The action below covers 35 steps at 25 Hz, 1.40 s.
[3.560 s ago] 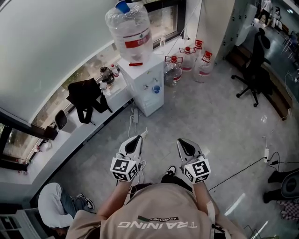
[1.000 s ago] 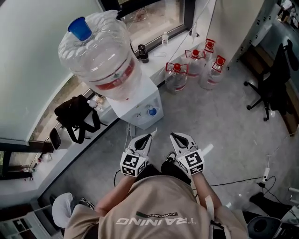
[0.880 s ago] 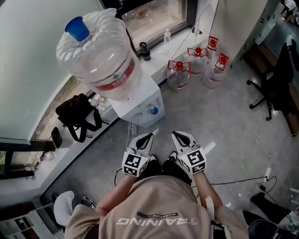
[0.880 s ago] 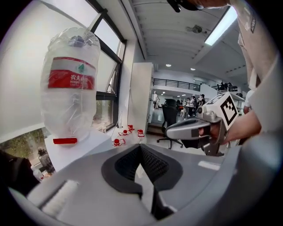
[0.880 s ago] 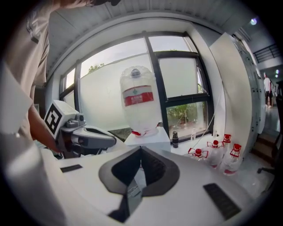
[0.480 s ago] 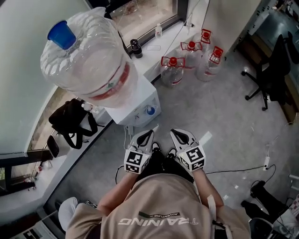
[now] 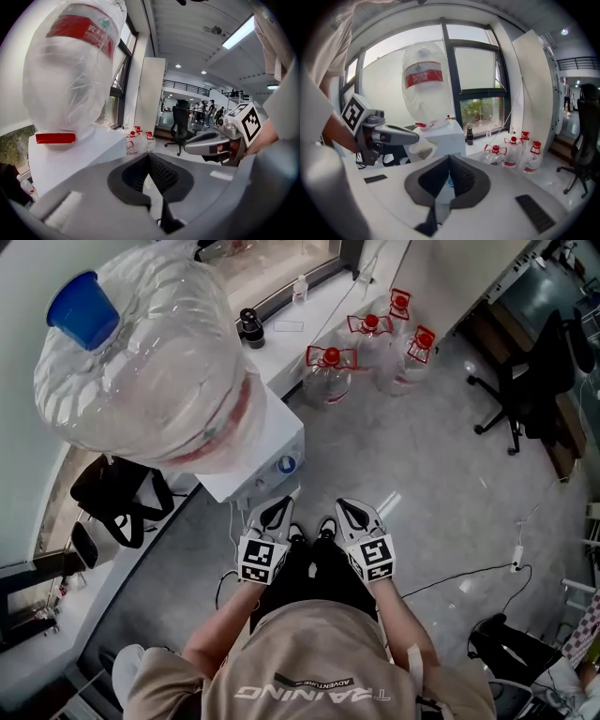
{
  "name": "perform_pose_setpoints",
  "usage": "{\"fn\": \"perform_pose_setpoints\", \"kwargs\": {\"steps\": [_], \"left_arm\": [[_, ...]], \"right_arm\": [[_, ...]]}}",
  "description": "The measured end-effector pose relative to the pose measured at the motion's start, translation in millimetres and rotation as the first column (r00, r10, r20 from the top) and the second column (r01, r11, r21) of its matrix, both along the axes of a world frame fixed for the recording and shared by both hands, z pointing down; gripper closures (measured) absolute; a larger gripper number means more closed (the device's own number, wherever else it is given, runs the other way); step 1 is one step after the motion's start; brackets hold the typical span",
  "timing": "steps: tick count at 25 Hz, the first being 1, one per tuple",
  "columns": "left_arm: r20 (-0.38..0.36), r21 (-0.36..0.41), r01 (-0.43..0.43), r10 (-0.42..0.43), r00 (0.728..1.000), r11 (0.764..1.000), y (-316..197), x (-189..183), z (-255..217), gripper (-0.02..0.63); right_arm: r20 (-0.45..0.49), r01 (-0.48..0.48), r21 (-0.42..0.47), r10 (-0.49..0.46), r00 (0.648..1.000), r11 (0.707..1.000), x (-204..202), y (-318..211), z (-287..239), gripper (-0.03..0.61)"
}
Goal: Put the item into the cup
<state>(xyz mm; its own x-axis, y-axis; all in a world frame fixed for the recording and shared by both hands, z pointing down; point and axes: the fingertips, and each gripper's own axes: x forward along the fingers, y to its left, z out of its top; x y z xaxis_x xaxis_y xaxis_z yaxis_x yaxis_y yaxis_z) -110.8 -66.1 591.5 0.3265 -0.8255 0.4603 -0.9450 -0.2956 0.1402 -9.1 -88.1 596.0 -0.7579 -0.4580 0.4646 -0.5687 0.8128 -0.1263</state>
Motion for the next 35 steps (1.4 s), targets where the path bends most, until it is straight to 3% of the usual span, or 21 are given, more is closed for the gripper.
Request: {"fn": "perform_pose_setpoints", "kwargs": {"steps": [4,11,16,26,35], "left_arm": [[0.052,-0.012,-0.001,0.002,0.999,1.0,-15,5,30,0.606],[0.099,-0.058,0.117,-0.111,0.989,0.991,-39,1,110,0.606],[0.136,-0.075,0.144,-0.133,0.982,0.987,-56,0,162,0.606],[0.17,-0.062,0.229,-0.216,0.961,0.971,-70,-31,234,0.606],[0.204,-0.074,0.264,-0.245,0.948,0.962,-88,-46,278,0.606]], "right_arm": [[0.001,0.025,-0.056,-0.025,1.0,0.998,5,-2,40,0.568],[-0.017,0.092,-0.05,-0.093,0.996,0.995,4,-19,118,0.568],[0.001,0.09,-0.082,-0.09,0.996,0.993,-10,-40,164,0.568],[0.011,0.152,-0.088,-0.151,0.988,0.985,-50,-48,217,0.568],[-0.002,0.148,-0.134,-0.15,0.989,0.98,-44,-40,245,0.568]]}}
